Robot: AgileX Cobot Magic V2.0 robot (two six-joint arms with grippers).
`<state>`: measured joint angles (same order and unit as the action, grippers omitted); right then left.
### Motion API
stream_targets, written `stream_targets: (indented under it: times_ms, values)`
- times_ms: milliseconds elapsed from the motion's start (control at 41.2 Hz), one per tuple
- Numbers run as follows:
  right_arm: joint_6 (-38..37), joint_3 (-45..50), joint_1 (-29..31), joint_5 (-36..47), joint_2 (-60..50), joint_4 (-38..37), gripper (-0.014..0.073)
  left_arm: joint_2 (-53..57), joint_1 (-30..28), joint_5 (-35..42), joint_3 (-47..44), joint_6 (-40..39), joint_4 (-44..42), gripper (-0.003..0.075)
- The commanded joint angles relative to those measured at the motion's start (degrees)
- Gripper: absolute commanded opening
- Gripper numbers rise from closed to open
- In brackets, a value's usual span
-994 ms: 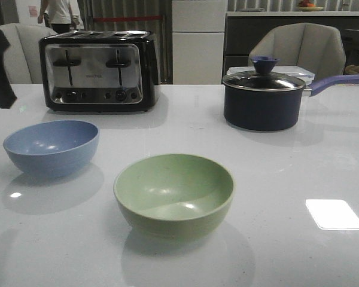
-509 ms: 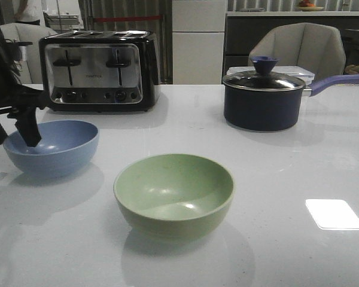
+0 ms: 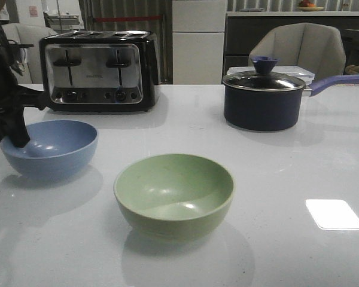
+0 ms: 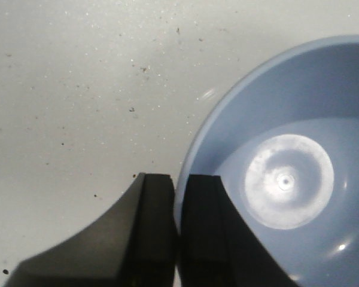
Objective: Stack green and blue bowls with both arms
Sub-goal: 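Lower the left gripper onto the rim of the light blue bowl and grasp, then lift the blue bowl with the left gripper and carry it over the green bowl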
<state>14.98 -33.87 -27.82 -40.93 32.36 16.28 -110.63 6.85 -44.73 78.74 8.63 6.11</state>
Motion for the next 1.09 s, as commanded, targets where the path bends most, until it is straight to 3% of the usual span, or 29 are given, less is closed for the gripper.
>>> stream_targets:
  times_ms: [0,146,388,679,825,1067]
  values:
    - [0.8,-1.6,0.2,3.7,0.0,0.6,0.0353,5.2,0.0,-2.3,2.5,-0.1,0.2,0.0093]
    - [0.8,-1.6,0.2,3.7,0.0,0.6,0.0353,10.8,0.0,-3.7,2.5,2.7,4.5,0.0093]
    - [0.8,-1.6,0.2,3.7,0.0,0.6,0.0353,19.6,2.3,-8.6,2.7,12.4,18.8,0.0093]
    - [0.8,-1.6,0.2,3.7,0.0,0.6,0.0353,19.2,16.0,-10.2,5.3,11.4,16.1,0.0093]
    - [0.8,-1.6,0.2,3.8,0.0,0.6,0.0353,16.4,23.1,-10.3,7.0,7.9,10.3,0.0093]
    - [0.8,-1.6,0.2,3.8,0.0,0.6,0.0353,11.2,27.8,-10.5,7.1,6.9,8.7,0.0093]
